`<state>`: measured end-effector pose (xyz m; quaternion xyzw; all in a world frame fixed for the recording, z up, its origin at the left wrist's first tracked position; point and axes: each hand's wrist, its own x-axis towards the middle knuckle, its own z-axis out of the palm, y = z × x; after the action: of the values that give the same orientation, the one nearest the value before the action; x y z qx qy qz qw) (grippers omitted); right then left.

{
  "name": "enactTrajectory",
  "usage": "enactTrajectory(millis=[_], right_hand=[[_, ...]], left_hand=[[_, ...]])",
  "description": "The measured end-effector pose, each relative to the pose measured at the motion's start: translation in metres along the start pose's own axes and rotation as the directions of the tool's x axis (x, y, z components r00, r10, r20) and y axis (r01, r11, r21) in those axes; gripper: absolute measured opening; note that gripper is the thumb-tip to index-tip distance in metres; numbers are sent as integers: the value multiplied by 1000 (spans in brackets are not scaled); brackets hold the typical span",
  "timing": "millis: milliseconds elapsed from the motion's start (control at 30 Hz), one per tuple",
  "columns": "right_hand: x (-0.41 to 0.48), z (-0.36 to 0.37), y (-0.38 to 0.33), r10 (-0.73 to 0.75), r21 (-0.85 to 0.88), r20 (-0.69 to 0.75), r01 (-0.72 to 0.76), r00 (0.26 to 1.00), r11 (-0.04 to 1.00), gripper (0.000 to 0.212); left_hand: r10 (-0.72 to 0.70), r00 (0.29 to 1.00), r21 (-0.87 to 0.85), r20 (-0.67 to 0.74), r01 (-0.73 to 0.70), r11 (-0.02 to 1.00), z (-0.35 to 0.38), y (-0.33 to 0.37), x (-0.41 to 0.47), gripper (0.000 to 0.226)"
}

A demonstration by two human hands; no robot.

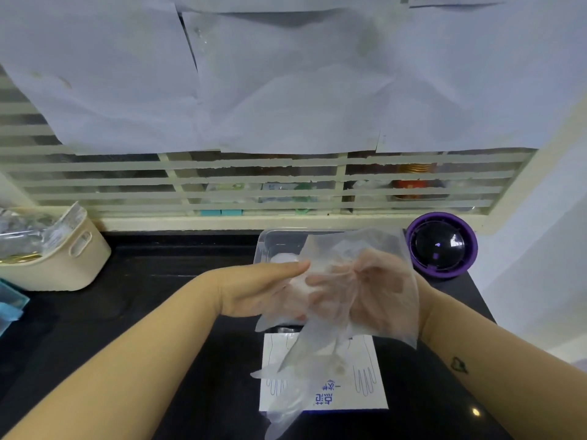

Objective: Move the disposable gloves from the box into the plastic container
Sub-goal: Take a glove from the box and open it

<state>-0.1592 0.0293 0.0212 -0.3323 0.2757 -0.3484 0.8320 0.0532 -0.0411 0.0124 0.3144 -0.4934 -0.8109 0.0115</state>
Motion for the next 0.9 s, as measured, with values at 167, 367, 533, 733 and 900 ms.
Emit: enactTrajectory(millis=[167,367,533,733,900], right_hand=[[6,-4,-5,-14,57,-24,15,1000,998,27],[20,-23,-3,-7,246,-40,17,999,969,32],[12,-47,-10,-43,93,-550,112,834,989,67],[28,-53,-12,-336,-693,-598,-258,728,673,66],[48,-60,1,-489,-815,-561,-342,668,468,54]], left_hand=[[151,973,-94,-177,-169,981,-18,-1,0,62],[270,809,-102,-523,-374,922,-23,14,16,41],[338,696,330,-633,-153,932,-37,20,19,42],[344,706,474,-619,-13,880,-55,21,40,42],[754,542,894,-372,427,134,-70,29,57,37]])
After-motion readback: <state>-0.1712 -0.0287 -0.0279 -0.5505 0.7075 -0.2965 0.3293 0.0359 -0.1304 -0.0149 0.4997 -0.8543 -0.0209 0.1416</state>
